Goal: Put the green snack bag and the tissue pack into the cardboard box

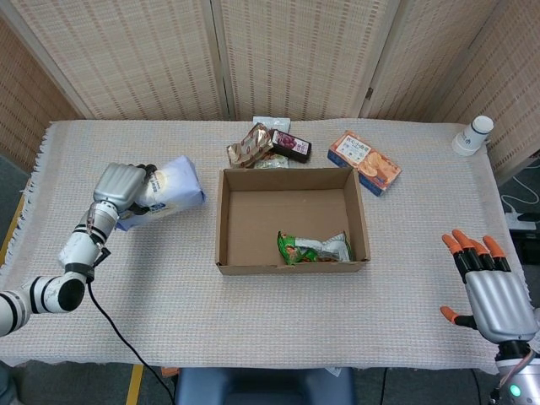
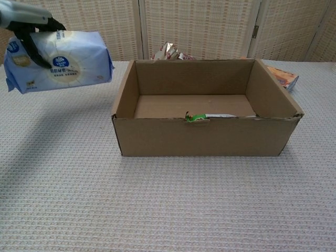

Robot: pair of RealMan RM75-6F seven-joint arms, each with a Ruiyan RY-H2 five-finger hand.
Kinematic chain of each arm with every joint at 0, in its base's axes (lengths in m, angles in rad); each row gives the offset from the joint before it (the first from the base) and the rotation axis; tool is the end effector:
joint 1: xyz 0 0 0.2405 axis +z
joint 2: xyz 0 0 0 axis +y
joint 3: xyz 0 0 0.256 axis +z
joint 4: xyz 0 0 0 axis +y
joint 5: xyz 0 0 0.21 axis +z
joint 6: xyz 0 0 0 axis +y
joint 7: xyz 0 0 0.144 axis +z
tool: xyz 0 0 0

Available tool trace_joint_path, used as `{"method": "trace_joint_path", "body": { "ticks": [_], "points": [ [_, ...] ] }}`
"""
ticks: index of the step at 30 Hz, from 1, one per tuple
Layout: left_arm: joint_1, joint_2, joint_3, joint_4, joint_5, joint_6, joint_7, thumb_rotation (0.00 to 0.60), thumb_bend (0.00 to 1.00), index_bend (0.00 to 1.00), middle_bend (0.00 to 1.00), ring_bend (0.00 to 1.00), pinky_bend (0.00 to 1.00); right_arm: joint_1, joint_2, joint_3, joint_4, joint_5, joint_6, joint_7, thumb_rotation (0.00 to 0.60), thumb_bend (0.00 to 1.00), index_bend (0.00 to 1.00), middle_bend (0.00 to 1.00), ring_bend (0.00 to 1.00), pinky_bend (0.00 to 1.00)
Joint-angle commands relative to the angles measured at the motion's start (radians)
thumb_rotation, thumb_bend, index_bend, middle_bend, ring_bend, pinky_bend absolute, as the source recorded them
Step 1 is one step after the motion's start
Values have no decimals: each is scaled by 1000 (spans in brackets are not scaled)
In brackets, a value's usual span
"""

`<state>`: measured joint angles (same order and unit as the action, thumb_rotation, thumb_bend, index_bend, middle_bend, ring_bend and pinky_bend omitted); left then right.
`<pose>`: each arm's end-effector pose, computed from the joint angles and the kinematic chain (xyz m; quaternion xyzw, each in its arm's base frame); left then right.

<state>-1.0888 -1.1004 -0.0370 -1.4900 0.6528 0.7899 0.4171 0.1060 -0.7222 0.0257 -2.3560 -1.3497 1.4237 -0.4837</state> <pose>-0.1480 0.4410 0.1361 -0.7348 -0.3237 -0.2478 0.5420 -0.1959 -0.1654 0.2063 0.6304 -0.4008 0.2964 0.5950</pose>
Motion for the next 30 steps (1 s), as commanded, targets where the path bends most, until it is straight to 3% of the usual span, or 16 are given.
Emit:
{"method": "trace_joint_path", "body": {
  "ticks": [1, 7, 12, 20, 30],
  "points": [
    [-32, 106, -45, -91, 22, 23, 46, 600, 406, 785, 926, 818, 898, 0, 4, 0, 0, -1, -1, 6, 600, 5, 48, 9, 0, 0],
    [-110, 194, -122, -228, -26, 24, 104, 600, 406, 793, 934, 826, 906, -3, 15, 0, 0, -12, 1, 27, 600, 4, 48, 9, 0, 0],
    [-194, 162, -181, -310, -92, 55, 155, 600, 406, 794, 939, 831, 912, -4, 28, 3, 0, -12, 3, 45, 600, 4, 48, 9, 0, 0],
    [-295, -63, -215, -306, -134, 166, 230, 600, 406, 795, 944, 837, 919, -11, 48, 3, 0, -5, 8, 70, 600, 4, 48, 9, 0, 0],
    [-350, -306, -214, -175, -110, 220, 261, 600, 406, 795, 944, 837, 919, -23, 70, 5, 0, 6, 25, 96, 600, 4, 48, 9, 0, 0]
  ]
}}
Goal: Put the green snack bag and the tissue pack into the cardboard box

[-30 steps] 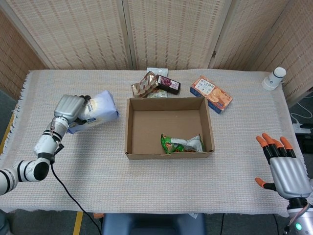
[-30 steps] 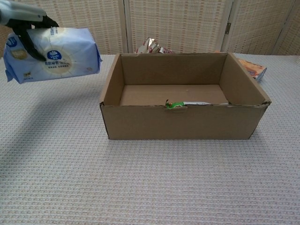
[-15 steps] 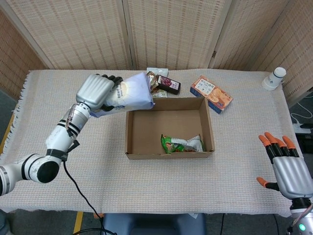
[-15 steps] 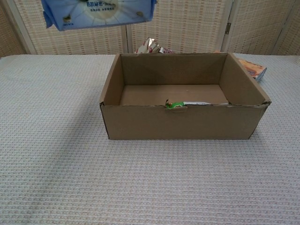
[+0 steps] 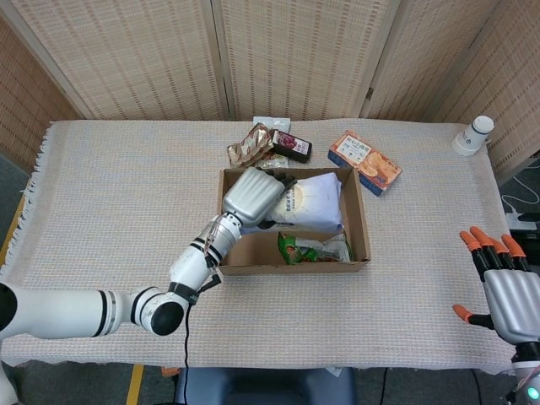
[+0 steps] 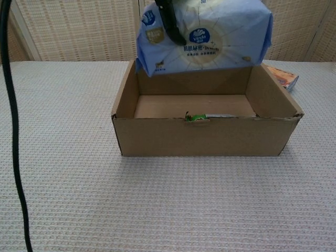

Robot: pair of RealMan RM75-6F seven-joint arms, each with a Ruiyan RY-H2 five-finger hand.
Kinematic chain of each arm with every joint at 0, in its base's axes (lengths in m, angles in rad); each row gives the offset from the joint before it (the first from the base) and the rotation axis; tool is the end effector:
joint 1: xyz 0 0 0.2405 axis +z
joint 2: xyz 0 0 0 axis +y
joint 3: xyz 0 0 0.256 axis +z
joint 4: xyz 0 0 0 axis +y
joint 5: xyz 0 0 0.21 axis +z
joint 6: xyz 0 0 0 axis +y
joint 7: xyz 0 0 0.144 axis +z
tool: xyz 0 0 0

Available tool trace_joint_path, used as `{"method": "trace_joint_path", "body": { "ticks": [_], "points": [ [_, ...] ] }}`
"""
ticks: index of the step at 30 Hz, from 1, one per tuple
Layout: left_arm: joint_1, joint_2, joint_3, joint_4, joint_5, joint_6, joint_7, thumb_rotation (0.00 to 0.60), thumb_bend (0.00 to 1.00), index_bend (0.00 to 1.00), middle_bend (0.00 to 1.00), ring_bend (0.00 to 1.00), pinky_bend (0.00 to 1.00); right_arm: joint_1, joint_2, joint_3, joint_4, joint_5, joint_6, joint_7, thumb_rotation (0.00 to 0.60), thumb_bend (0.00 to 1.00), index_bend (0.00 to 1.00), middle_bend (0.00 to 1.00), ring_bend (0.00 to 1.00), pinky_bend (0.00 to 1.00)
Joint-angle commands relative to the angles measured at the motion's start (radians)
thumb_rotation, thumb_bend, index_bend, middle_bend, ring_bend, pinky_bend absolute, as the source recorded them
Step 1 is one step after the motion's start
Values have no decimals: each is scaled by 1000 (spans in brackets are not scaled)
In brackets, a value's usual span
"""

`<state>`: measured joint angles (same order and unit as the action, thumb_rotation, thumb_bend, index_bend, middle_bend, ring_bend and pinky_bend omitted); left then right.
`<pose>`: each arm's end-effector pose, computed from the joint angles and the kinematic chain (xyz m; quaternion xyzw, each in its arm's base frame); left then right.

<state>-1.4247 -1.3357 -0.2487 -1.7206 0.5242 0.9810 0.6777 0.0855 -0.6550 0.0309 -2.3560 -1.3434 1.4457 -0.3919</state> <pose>0.0770 0.3866 0.0433 -0.7964 -0.2291 -0.3971 0.3943 -0.2009 -0.1626 0.2244 0.6083 -0.4101 0.3030 0.6083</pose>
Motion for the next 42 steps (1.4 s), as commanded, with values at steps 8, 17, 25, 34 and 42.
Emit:
{"method": "trace_joint_path", "body": {
  "ticks": [8, 17, 25, 34, 42],
  "points": [
    [17, -124, -3, 121, 33, 9, -36, 600, 306, 512, 632, 559, 696, -10, 18, 0, 0, 4, 10, 20, 600, 4, 48, 9, 0, 0],
    [42, -12, -8, 51, -49, -58, -44, 600, 178, 0, 0, 0, 126, -1, 2, -3, 0, 3, -8, -3, 600, 5, 48, 9, 0, 0],
    [106, 126, -13, -62, 1, -21, -80, 600, 179, 0, 0, 0, 125, 4, -19, -7, 0, -11, -18, -26, 600, 4, 48, 9, 0, 0],
    [304, 403, 74, -323, 86, 153, -90, 600, 229, 0, 4, 0, 149, 5, -26, -27, 0, -55, -50, -14, 600, 4, 48, 9, 0, 0],
    [634, 616, 203, -342, 455, 275, -354, 600, 230, 0, 8, 0, 150, -10, -18, -45, 0, -137, -45, 13, 600, 4, 48, 9, 0, 0]
  ]
}}
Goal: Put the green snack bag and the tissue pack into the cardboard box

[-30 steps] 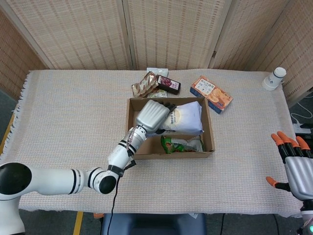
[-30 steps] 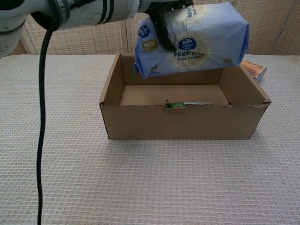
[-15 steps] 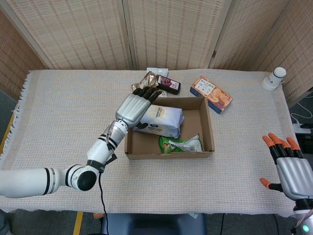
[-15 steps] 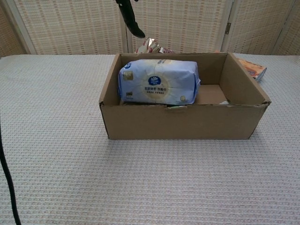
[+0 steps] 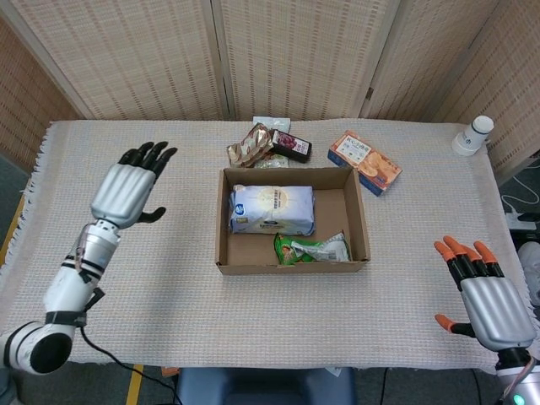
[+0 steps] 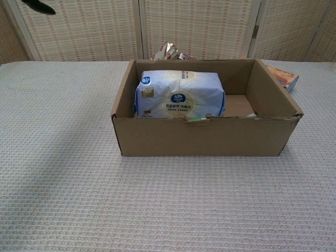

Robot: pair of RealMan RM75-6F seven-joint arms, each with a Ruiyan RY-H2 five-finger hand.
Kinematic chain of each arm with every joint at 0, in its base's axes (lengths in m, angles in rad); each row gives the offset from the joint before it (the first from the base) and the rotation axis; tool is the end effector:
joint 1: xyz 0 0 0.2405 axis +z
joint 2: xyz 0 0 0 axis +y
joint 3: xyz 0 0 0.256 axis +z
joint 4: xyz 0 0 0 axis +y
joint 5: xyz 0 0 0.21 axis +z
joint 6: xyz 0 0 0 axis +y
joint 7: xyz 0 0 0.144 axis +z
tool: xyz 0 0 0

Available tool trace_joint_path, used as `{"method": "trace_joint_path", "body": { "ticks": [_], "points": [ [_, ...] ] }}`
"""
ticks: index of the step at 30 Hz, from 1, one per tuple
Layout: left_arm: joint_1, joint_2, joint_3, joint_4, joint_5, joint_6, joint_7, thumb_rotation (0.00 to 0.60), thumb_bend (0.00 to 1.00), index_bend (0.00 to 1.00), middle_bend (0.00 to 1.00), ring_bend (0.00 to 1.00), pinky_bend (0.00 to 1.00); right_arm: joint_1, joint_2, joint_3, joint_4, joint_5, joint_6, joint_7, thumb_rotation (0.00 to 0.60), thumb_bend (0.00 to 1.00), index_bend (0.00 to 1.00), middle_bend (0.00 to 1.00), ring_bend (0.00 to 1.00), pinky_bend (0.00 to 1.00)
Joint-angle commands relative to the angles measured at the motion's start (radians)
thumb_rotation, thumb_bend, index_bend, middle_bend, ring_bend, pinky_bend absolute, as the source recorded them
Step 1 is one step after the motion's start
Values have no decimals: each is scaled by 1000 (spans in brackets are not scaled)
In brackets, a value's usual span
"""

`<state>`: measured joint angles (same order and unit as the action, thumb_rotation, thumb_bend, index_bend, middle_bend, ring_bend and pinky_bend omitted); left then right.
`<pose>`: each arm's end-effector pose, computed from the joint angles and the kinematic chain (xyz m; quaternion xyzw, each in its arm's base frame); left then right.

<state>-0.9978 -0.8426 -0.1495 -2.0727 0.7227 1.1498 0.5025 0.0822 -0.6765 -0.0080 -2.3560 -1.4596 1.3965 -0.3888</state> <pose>-0.0749 0.3524 0.1830 -0.7075 -0.2921 -0.3676 0.5282 -0.1902 -0.1557 0.2076 0.6457 -0.4072 0.3147 0.5641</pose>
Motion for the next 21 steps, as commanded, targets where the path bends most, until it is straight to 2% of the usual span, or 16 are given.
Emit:
{"method": "trace_joint_path", "body": {
  "ticks": [1, 4, 8, 13, 21],
  "points": [
    [248, 137, 118, 26, 303, 124, -229, 600, 230, 0, 8, 0, 153, -8, 4, -7, 0, -24, 6, 12, 600, 4, 48, 9, 0, 0],
    [383, 167, 160, 84, 455, 206, -402, 600, 228, 0, 8, 0, 160, -10, 6, -6, 0, -24, 6, 11, 600, 4, 48, 9, 0, 0],
    [520, 179, 210, 152, 609, 325, -502, 600, 224, 0, 25, 0, 162, -7, -5, -7, 0, -21, -1, -9, 600, 4, 48, 9, 0, 0],
    [652, 189, 250, 193, 701, 440, -501, 600, 222, 0, 41, 0, 163, -5, -24, -7, 0, -11, -6, -39, 600, 4, 48, 9, 0, 0],
    [746, 191, 258, 204, 777, 497, -449, 600, 219, 0, 46, 0, 159, -9, -31, -9, 0, -12, -2, -51, 600, 4, 48, 9, 0, 0]
  ]
}}
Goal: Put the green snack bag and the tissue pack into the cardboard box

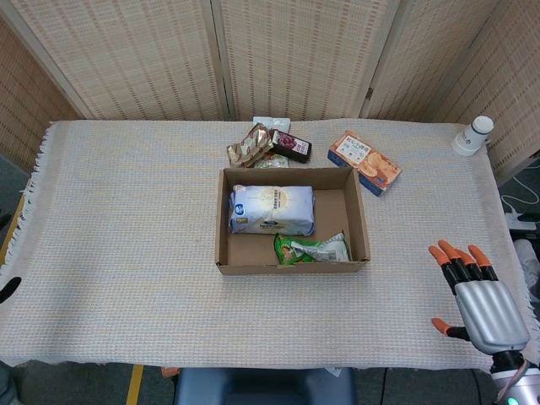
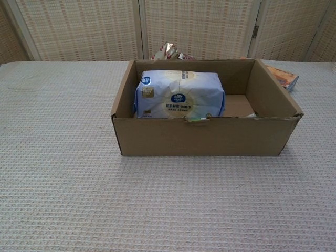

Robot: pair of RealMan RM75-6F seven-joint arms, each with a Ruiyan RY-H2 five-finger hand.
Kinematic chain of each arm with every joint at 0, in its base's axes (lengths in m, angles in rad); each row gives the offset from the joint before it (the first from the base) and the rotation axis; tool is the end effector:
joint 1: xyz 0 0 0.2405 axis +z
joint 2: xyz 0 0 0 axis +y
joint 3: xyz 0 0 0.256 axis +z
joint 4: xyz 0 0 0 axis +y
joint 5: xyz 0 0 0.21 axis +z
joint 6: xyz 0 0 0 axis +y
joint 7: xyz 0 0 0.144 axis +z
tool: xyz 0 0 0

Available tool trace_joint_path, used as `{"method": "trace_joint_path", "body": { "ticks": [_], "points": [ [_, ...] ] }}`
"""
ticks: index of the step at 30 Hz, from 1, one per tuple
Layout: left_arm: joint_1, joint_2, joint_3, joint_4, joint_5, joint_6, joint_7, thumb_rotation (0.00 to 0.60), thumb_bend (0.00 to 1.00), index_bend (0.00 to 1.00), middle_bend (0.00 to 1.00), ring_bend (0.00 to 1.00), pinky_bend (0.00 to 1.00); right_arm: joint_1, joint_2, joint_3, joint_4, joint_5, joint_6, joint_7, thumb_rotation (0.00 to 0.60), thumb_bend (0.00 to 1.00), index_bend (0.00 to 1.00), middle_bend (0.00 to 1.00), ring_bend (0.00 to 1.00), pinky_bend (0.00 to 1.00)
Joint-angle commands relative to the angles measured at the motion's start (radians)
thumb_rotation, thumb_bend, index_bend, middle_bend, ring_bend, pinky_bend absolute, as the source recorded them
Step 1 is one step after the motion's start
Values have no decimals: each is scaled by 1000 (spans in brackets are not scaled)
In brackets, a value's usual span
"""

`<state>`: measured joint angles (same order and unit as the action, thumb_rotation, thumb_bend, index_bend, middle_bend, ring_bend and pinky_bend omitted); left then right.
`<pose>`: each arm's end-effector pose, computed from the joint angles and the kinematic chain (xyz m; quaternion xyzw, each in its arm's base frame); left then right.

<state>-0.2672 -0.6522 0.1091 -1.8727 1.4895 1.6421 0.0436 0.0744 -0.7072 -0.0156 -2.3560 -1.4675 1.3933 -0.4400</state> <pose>-0.2495 0.1939 0.2790 -0.6451 -0.2534 -0.3644 0.6219 -0.1902 -0.1528 0.2001 0.6533 -0.4028 0.3062 0.5633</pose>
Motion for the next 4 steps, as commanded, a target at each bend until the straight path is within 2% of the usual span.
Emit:
{"method": "trace_joint_path", "body": {
  "ticks": [1, 4],
  "points": [
    [21, -1, -5, 3, 13, 3, 11, 600, 219, 0, 47, 0, 159, -3, -1, -2, 0, -9, 3, 0, 600, 4, 48, 9, 0, 0],
    [31, -5, -17, 1, 23, -3, 13, 600, 218, 0, 47, 0, 159, -5, 0, -2, 0, -14, 6, 2, 600, 4, 48, 9, 0, 0]
  ]
}}
